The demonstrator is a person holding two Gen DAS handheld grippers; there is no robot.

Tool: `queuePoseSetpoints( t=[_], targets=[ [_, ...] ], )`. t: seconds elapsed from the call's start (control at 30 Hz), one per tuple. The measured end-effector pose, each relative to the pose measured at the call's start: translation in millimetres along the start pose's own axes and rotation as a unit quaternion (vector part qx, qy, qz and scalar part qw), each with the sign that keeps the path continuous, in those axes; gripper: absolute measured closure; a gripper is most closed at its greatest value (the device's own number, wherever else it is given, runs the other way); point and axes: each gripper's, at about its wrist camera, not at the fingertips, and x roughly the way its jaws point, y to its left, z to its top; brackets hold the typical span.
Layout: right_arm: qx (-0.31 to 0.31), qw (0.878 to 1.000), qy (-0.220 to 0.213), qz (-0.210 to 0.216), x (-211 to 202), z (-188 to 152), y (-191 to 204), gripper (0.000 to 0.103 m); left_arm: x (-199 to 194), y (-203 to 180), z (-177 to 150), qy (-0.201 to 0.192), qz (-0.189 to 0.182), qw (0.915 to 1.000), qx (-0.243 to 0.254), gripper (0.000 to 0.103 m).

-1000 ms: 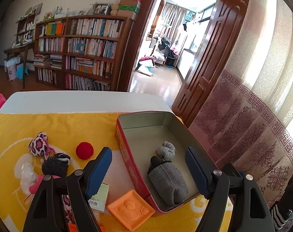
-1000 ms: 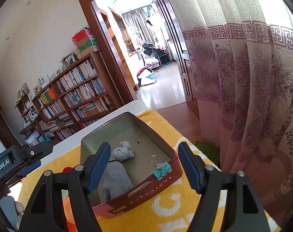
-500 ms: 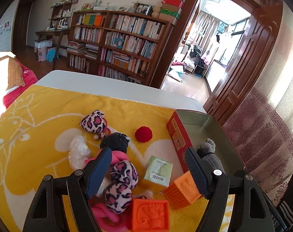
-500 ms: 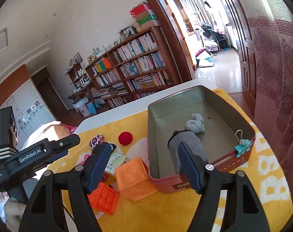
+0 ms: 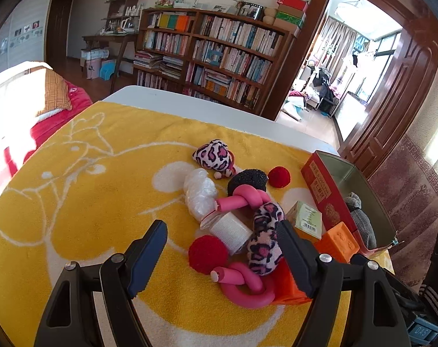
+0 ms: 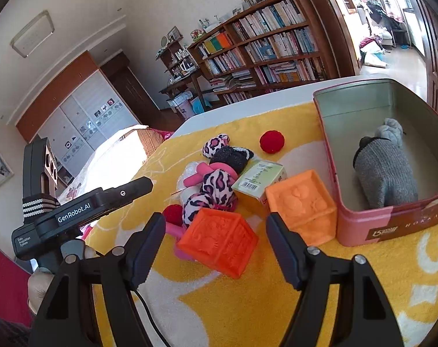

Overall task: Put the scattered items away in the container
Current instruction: 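Reach the right gripper to the small orange cube while the left gripper grasps a red pompom ball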

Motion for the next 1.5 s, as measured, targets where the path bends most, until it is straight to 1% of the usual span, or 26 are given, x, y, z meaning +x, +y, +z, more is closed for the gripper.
queuePoseSetpoints(
  t=[0.17,0.27,0.3,0.47,0.63,0.77,0.83,0.9,0.97,1.03,1.07,1.1,1.2,1.27,1.33,1.5],
  targets=[
    [-0.03,0.999,0.031,-0.031,23,-12,15,0.027,1,24,-6,0.009,0.007,0.9996,-0.026,0.023],
    [-0.044,0.996,0.039,-0.06,34,-16,20,0.027,3,29,-8,0.011,0.008,0.9995,-0.028,0.023],
    [-0.046,0.996,0.042,-0.065,37,-17,21,0.026,3,29,-9,0.012,0.009,0.9995,-0.028,0.023],
    [-0.053,0.995,0.039,-0.075,46,-13,28,0.022,8,31,-11,0.019,0.009,0.9994,-0.025,0.023],
    [-0.07,0.993,0.036,-0.083,49,-16,36,0.021,11,35,-14,0.024,0.013,0.9992,-0.03,0.023],
    [-0.065,0.994,0.042,-0.078,46,-15,34,0.021,14,39,-14,0.027,0.016,0.9988,-0.037,0.023],
    [-0.074,0.994,0.044,-0.074,46,-17,37,0.02,15,41,-14,0.028,0.018,0.9987,-0.039,0.023],
    [-0.088,0.992,0.042,-0.085,47,-18,42,0.02,16,41,-14,0.029,0.018,0.9986,-0.039,0.023],
    [-0.088,0.989,0.048,-0.106,54,-20,43,0.02,17,40,-13,0.03,0.018,0.9988,-0.035,0.023],
    [-0.07,0.988,0.066,-0.123,60,-21,34,0.021,18,38,-14,0.032,0.019,0.9988,-0.031,0.023],
    [-0.057,0.989,0.069,-0.117,60,-20,28,0.023,19,37,-14,0.034,0.018,0.9988,-0.03,0.023],
    [-0.049,0.99,0.069,-0.111,59,-19,25,0.027,19,37,-14,0.035,0.016,0.9988,-0.029,0.023],
    [-0.064,0.988,0.057,-0.127,53,-20,28,0.037,23,36,-14,0.044,0.005,0.9985,-0.032,0.023],
    [-0.073,0.987,0.054,-0.133,50,-21,31,0.04,26,34,-14,0.048,-0.006,0.9983,-0.032,0.023],
    [-0.077,0.986,0.053,-0.138,48,-21,31,0.041,30,30,-14,0.051,-0.016,0.9982,-0.026,0.023],
    [-0.071,0.986,0.054,-0.138,45,-22,27,0.041,41,14,-13,0.056,-0.011,0.9983,0.014,0.024]
  ],
)
